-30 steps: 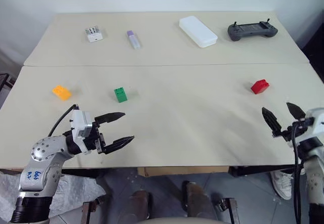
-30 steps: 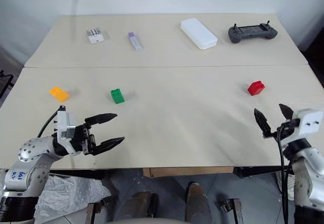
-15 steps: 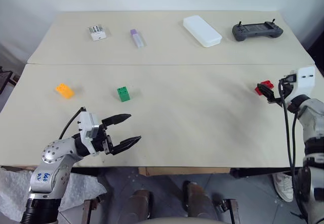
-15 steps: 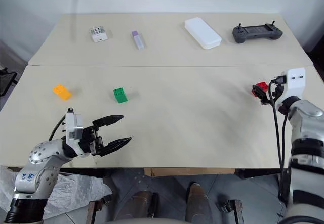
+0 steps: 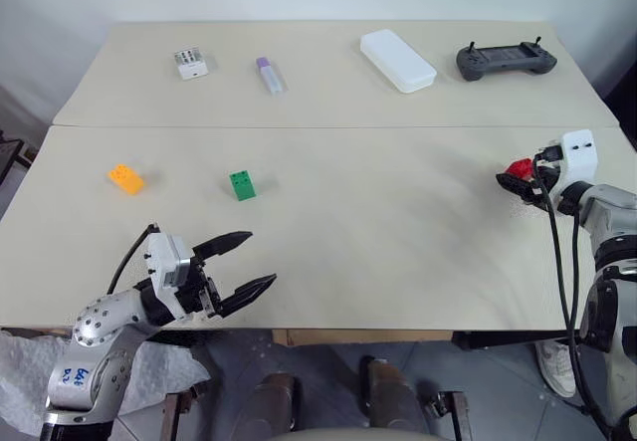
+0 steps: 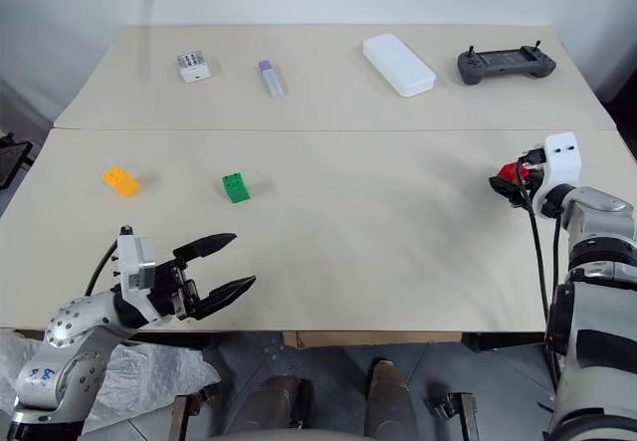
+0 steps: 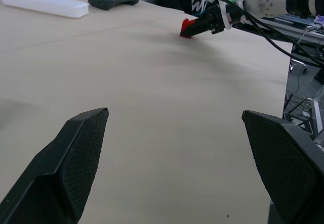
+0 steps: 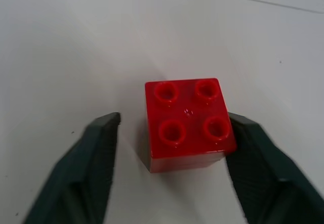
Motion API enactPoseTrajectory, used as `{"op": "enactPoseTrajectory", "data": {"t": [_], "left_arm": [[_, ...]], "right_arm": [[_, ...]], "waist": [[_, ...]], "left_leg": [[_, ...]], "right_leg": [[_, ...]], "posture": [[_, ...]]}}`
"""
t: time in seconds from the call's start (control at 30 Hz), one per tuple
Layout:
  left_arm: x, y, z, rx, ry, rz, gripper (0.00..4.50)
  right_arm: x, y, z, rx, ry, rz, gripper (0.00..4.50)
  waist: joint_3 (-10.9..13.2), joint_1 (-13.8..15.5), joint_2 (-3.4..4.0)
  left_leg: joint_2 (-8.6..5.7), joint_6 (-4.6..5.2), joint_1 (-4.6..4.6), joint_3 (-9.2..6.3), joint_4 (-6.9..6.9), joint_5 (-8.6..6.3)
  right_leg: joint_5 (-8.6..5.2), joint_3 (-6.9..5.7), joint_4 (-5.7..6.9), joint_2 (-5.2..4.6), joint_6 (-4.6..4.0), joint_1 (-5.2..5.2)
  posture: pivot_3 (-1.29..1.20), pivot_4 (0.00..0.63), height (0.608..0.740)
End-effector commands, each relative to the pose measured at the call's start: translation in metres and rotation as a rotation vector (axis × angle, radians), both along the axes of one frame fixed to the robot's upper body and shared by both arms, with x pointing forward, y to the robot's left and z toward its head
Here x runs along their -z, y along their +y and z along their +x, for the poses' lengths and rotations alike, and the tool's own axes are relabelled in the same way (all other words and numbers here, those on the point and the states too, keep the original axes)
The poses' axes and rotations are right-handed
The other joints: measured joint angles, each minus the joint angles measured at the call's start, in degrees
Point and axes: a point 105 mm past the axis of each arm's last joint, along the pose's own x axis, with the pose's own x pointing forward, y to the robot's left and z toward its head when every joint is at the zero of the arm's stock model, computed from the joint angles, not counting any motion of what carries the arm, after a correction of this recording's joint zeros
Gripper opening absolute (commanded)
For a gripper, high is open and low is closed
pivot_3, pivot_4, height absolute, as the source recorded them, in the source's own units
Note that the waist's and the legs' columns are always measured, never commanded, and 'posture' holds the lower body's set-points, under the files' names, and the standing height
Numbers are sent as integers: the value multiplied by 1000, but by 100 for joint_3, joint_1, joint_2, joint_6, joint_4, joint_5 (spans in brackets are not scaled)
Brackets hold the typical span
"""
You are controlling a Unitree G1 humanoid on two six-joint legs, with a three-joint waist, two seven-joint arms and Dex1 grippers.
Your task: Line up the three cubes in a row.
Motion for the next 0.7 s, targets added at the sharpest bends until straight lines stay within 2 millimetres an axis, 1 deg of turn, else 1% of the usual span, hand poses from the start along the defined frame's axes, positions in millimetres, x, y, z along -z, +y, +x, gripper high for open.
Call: {"op": "enactPoseTrajectory", "data": {"t": [0.03, 0.07, 0.2, 0.23, 0.27, 0.3, 0.33, 0.43, 0.53, 0.57, 0.6, 0.67, 0.7], "left_arm": [[-8, -1, -1, 19, -33, -17, 4500], [-8, -1, -1, 24, -31, -17, 4500], [-7, 3, -1, 52, -33, -8, 4500], [-6, 5, -2, 63, -31, 0, 4500], [-4, 7, -2, 78, -25, 11, 4500], [-3, 11, -2, 87, -24, 25, 4500], [-1, 14, -1, 91, -21, 34, 4500], [4, 20, 4, 86, -15, 58, 4500], [8, 24, 8, 74, -6, 64, 4500], [9, 24, 9, 73, -5, 64, 4500], [10, 23, 9, 73, -5, 65, 4500], [11, 20, 9, 73, -9, 64, 4500], [10, 19, 9, 69, -13, 60, 4500]], "right_arm": [[-9, 4, -2, -88, -22, -57, 1783], [-10, 7, -2, -111, -24, -61, 1494], [-29, 41, 2, -332, -100, -140, 1505], [-35, 61, 1, -461, -132, -139, 1505], [-39, 85, -4, -627, -150, -160, 1505], [-40, 110, -11, -801, -152, -185, 1505], [-42, 132, -17, -938, -157, -203, 1505], [-40, 166, -24, -1124, -127, -220, 1505], [-35, 194, -30, -1279, -94, -213, 1505], [-30, 202, -30, -1308, -86, -236, 1505], [-24, 207, -31, -1335, -67, -262, 1505], [-13, 208, -30, -1354, -31, -336, 1505], [-12, 209, -28, -1341, -31, -335, 1505]], "waist": [[0, -5, 0], [0, -7, 0], [1, -51, 2], [1, -71, 2], [1, -106, 2], [1, -136, 4], [1, -163, 5], [1, -201, 6], [2, -168, 8], [2, -148, 8], [2, -132, 8], [2, -111, 7], [2, -105, 7]], "left_leg": [[0, 0, 0, 0, 0, 0], [0, 0, 0, 0, 0, 0], [1, 0, 0, 0, 0, 0], [2, -1, 1, 0, 0, 0], [3, -1, 1, 0, 0, 0], [5, -2, 0, -1, 0, -1], [8, -4, 2, 0, -1, -2], [25, -14, 6, 0, 1, -3], [22, -14, 3, -6, 3, -3], [15, -14, 3, -10, 3, -3], [13, -13, 2, -12, 4, -3], [7, -13, 1, -18, 5, -3], [3, -12, 0, -22, 5, -3]], "right_leg": [[0, -1, 0, 1, 0, 0], [0, -1, 0, 0, 0, 0], [0, -1, 0, 1, 0, 0], [0, -1, 1, 2, 0, 0], [0, -2, 1, 3, 0, 0], [0, -4, 1, 5, 0, 0], [0, -3, 0, 9, 0, 0], [0, -5, 5, 23, 0, 0], [0, -7, 6, 17, -1, -3], [0, -9, 7, 11, -1, -4], [0, -10, 7, 9, -2, -4], [1, -13, 7, 4, -3, -4], [1, -15, 9, 0, -3, -3]], "posture": [[0, 150, 740], [0, 150, 740], [0, 150, 740], [0, 150, 740], [0, 150, 740], [0, 150, 740], [0, 150, 740], [0, 150, 740], [0, 150, 740], [0, 150, 740], [0, 150, 740], [0, 150, 740], [0, 150, 740]]}}
